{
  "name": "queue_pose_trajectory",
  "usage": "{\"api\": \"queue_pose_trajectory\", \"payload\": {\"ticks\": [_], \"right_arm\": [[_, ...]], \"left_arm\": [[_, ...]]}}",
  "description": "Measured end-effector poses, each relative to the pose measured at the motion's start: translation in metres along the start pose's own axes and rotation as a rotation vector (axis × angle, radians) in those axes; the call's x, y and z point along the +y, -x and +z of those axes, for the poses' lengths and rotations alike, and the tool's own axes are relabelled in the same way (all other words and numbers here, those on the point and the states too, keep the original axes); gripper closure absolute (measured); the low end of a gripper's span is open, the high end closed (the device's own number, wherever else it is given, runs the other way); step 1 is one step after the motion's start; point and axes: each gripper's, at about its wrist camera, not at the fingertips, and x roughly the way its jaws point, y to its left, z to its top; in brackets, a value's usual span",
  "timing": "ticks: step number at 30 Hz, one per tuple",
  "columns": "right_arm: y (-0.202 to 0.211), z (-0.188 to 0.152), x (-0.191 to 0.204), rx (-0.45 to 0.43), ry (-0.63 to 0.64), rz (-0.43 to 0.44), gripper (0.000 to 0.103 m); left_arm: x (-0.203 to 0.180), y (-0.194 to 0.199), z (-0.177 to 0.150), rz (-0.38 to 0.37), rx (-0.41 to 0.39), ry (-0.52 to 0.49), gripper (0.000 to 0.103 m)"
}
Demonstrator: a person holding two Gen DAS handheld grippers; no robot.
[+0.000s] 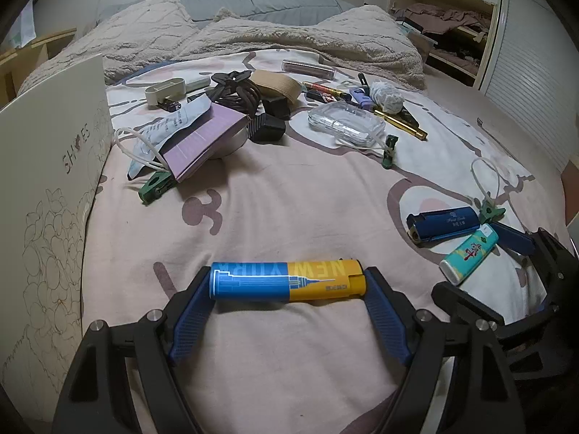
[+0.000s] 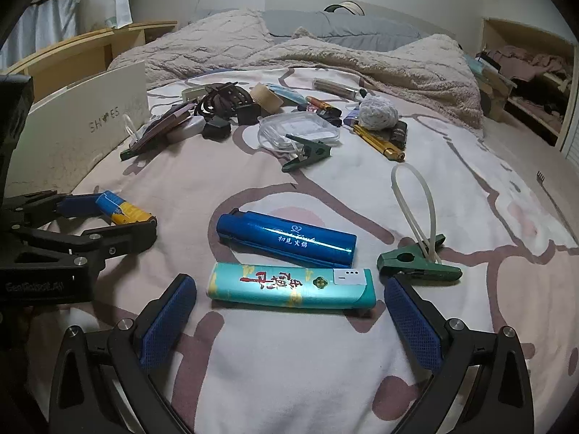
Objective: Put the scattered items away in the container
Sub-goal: 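Close the right gripper on the teal lighter and lift while the left gripper lifts its lighter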
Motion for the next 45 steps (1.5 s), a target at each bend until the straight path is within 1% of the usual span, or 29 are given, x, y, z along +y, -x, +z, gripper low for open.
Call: {"api": "queue_pose_trajectory", "payload": {"ticks": [2,3,4,9,20,27,34,41,45], "right_arm": [[0.002,-0.002,0.0,-0.029,-0.004,-0.005,0.007],[0.004,-0.003,-0.001,-0.044,-0.008,-0.013,0.015],[0.005,-0.004,-0.001,-0.054,-0.01,-0.02,0.02],[0.006,-0.004,-0.001,-0.07,-0.009,-0.022,0.02],[0.01,-0.008,0.003,-0.112,0.013,-0.04,0.02],[0.013,-0.009,0.006,-0.134,0.03,-0.029,0.021],[0.022,-0.006,0.012,-0.152,0.063,-0.02,0.021],[0.034,0.003,0.005,-0.175,0.035,-0.014,0.021],[0.043,0.011,-0.003,-0.182,0.016,-0.023,0.021]], "left_arm": [[0.0,0.0,0.0,0.0,-0.001,0.0,0.021],[0.0,0.0,0.0,0.001,-0.001,-0.001,0.021],[0.0,0.0,0.0,0.003,-0.001,-0.002,0.021],[-0.001,0.0,0.0,0.01,-0.004,-0.009,0.021],[0.0,0.004,-0.001,-0.005,-0.026,0.004,0.022],[-0.004,0.007,0.0,0.003,-0.039,-0.008,0.022],[-0.004,0.016,0.003,-0.015,-0.061,0.0,0.022],[-0.013,0.03,0.009,-0.039,-0.107,-0.018,0.022],[-0.019,0.035,0.012,-0.056,-0.116,-0.038,0.022]]}}
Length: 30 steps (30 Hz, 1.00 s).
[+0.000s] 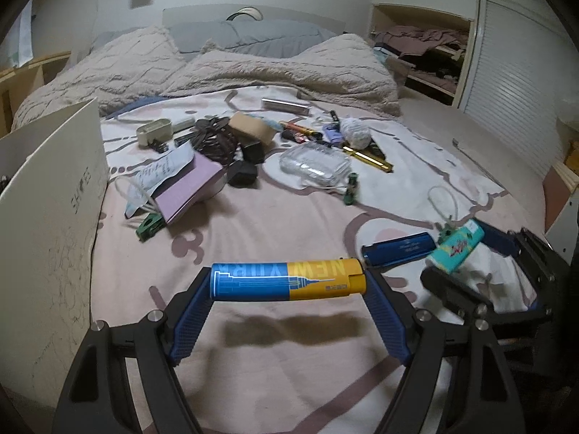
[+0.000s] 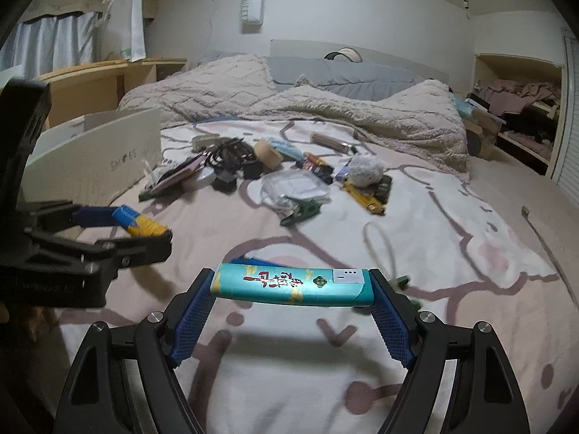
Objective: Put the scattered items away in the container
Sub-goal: 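Close the right gripper on the teal lighter and lift while the left gripper lifts its lighter, then carry both held lighters over the white box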
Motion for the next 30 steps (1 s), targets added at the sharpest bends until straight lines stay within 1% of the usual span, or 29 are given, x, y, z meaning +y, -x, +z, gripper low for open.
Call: {"api": "queue_pose_trajectory", "payload": {"ticks": [4,9,15,22,30], "right_arm": [[0.008,0.01,-0.01,-0.012,-0.031,-0.007,0.021],[0.015,0.026,-0.017,-0.046,-0.014,-0.033,0.02],[0.022,0.049,-0.017,-0.088,0.003,-0.033,0.02],[0.024,0.076,-0.012,-0.125,0.015,-0.003,0.02],[0.023,0.109,0.008,-0.171,0.034,0.065,0.02]], "left_arm": [[-0.002,0.008,0.007,-0.003,-0.018,-0.004,0.022],[-0.001,0.022,0.023,0.012,-0.054,-0.014,0.022],[-0.001,0.037,0.049,0.024,-0.097,-0.036,0.022],[0.006,0.054,0.081,0.048,-0.161,-0.054,0.022],[0.034,0.078,0.112,0.088,-0.243,-0.03,0.022]]}}
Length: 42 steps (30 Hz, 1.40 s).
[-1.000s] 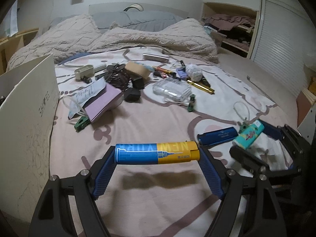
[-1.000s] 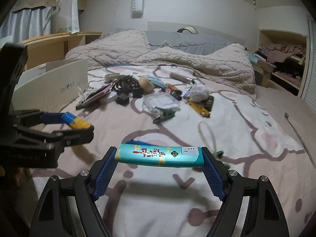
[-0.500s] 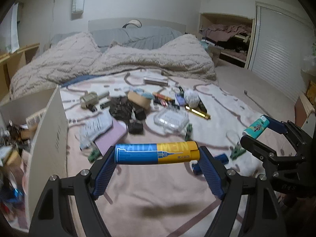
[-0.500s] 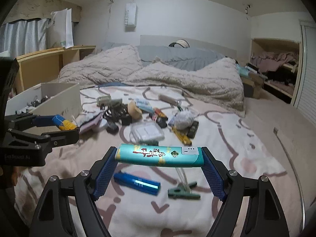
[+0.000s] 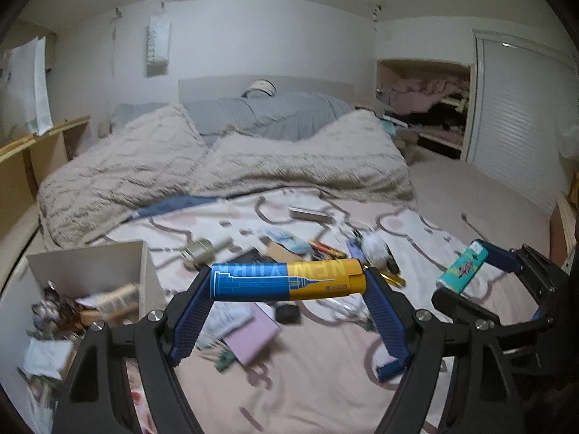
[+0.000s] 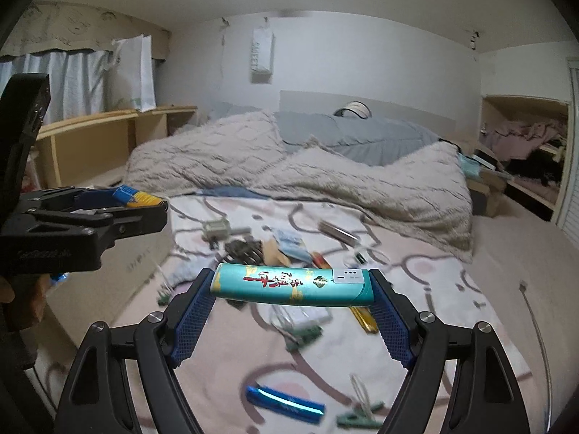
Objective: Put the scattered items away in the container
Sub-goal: 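Carry both held lighters over the white box, then open the right gripper to drop the teal lighter into the box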
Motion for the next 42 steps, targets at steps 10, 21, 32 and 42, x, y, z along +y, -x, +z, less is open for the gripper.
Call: {"api": "queue_pose_trajectory", "payload": {"ticks": [10,21,32,42], "right_arm": [[-0.02,0.029,0.044,-0.032,0.057,0.086,0.02],[-0.05,0.063,0.095,-0.012,0.083,0.211,0.02],[-0.088,0.09,0.153,0.082,0.071,0.371,0.02],[-0.148,0.1,0.194,0.274,0.052,0.466,0.02]], "left_arm": [[0.068,0.009,0.003,0.118,-0.005,0.068,0.022],[0.132,0.023,-0.012,0.261,0.004,0.153,0.022],[0.181,0.041,-0.03,0.339,-0.007,0.254,0.021],[0.217,0.068,-0.041,0.412,-0.051,0.348,0.021]]}}
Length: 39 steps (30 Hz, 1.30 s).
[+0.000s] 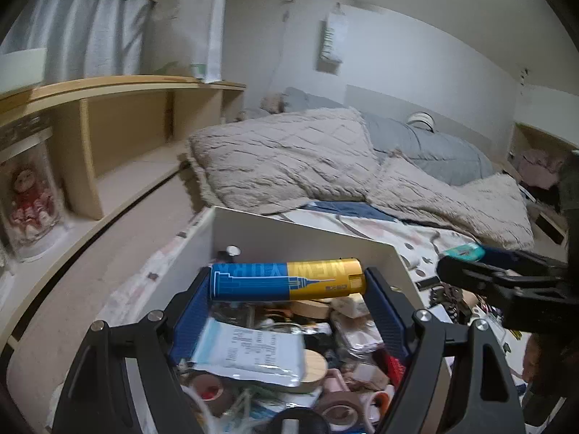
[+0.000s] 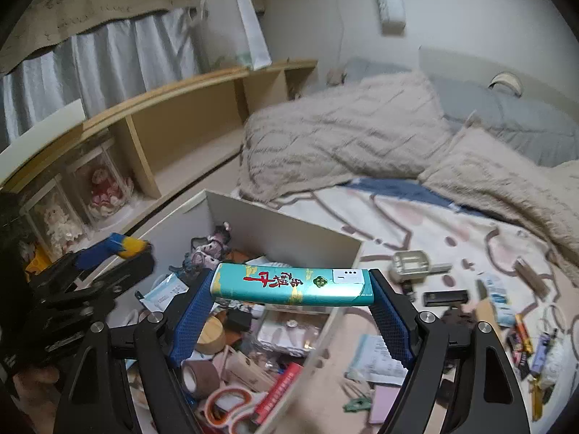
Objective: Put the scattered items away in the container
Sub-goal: 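Open the right gripper to drop the teal lighter into the box, then withdraw the right tool over the bed while the left gripper holds its lighter above the box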
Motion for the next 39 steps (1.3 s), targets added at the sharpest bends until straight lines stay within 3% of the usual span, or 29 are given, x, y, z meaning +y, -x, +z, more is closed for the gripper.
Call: {"api": "queue_pose_trajectory", "payload": {"ticks": [6,15,22,24,26,39], "right_arm": [[-0.046,0.009,0.003,0.123,-0.02,0.038,0.02],[-0.091,0.017,0.003,0.24,-0.013,0.009,0.02],[-0.107,0.018,-0.002,0.236,-0.025,-0.018,0.019],[-0.109,0.017,-0.003,0.234,-0.032,-0.01,0.009],[-0.108,0.017,-0.002,0.231,-0.028,0.0,0.006],[-0.053,0.016,0.001,0.149,0.081,0.012,0.006]], "left_arm": [[0.016,0.005,0.0,0.025,-0.017,0.044,0.021],[0.016,0.004,-0.002,0.026,-0.024,0.035,0.021],[0.016,0.005,-0.002,0.026,-0.03,0.039,0.021],[0.016,0.005,-0.003,0.026,-0.028,0.042,0.021],[0.016,0.005,-0.003,0.024,-0.027,0.04,0.021],[0.015,-0.002,0.001,0.041,0.004,0.025,0.021]]}}
